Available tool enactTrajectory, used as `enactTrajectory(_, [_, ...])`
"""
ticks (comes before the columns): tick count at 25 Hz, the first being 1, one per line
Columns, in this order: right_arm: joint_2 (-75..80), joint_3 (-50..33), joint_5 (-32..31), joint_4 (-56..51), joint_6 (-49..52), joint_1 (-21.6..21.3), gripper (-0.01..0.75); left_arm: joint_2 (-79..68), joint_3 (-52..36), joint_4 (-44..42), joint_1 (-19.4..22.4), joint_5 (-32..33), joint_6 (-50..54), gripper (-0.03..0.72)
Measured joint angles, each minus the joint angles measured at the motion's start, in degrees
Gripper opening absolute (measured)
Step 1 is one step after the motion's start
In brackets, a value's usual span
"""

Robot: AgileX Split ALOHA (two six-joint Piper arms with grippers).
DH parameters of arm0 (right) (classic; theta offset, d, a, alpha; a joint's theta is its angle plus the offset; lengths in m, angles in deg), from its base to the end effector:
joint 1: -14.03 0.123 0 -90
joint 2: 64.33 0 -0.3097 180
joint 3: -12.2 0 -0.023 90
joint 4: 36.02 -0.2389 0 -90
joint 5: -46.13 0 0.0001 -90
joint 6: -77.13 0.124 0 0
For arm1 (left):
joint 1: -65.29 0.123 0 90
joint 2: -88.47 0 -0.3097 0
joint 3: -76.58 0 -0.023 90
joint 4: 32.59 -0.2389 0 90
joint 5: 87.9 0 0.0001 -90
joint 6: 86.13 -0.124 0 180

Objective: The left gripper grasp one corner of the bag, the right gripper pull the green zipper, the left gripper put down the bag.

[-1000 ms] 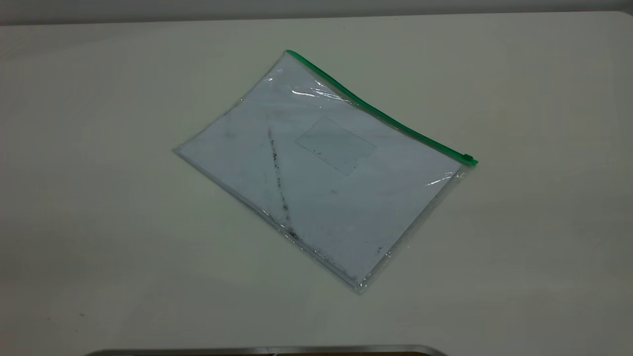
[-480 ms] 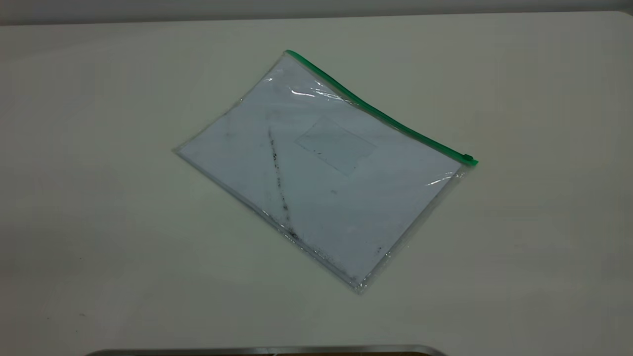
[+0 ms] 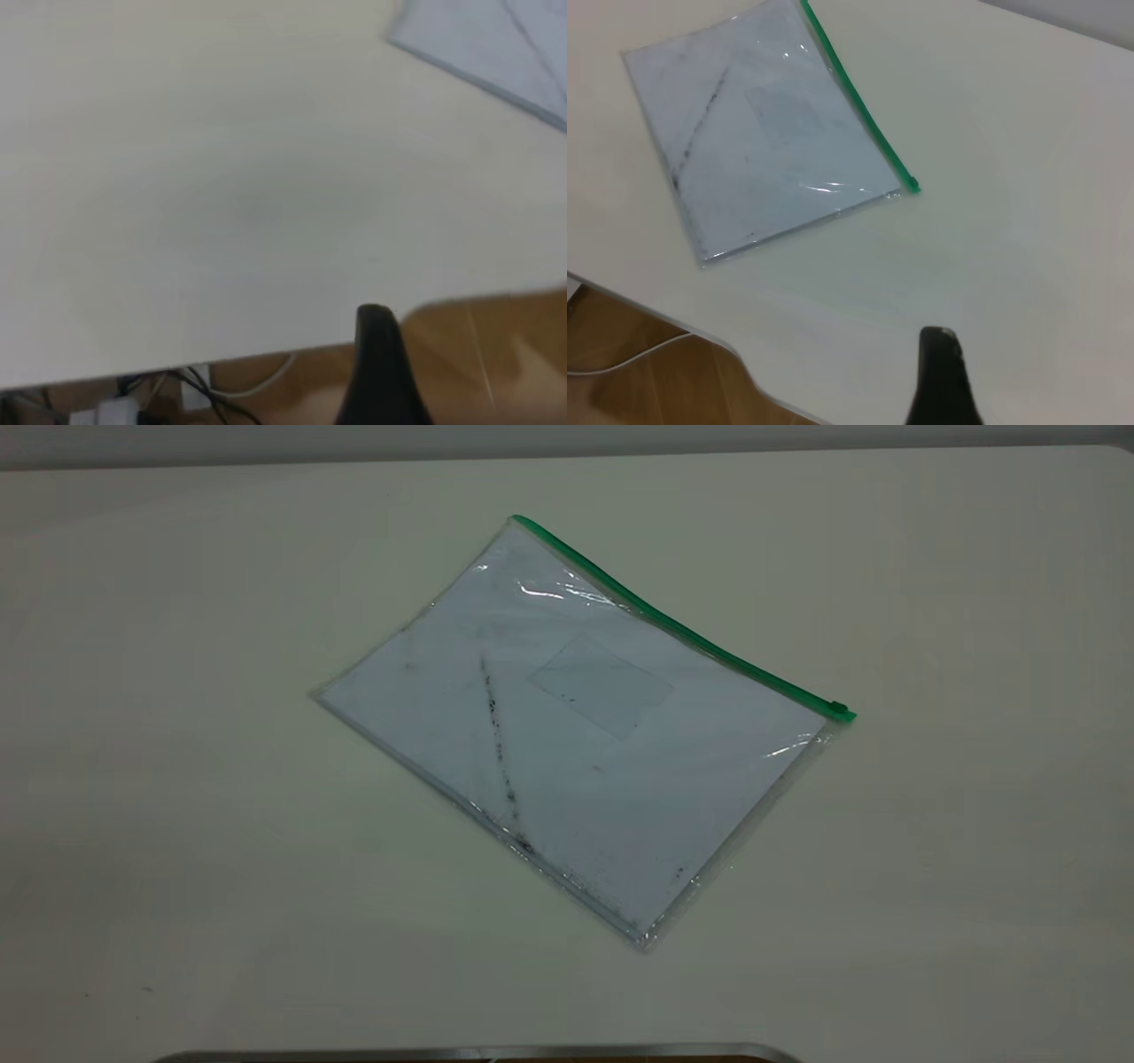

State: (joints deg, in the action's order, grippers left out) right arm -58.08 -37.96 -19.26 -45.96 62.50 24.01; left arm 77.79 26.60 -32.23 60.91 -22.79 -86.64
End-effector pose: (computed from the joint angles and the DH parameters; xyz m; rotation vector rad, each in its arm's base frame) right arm -0.0203 0.0162 0.2440 -0.4672 2.0645 0.1620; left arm -0.0068 -0.0002 0.2449 0.0940 2.1934 -0.0457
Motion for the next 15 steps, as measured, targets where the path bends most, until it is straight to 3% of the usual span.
enactTrajectory(5, [0.00,0.00,0.00,0.00,0.00,0.00,0.568,4.03,0.00,-0.37,5.58,0.05,0.00,0.588])
enactTrajectory(15, [0.00,0.00,0.00,0.00,0.00,0.00,0.568,4.59,0.00,0.00,5.85,0.05,0.00,0.588])
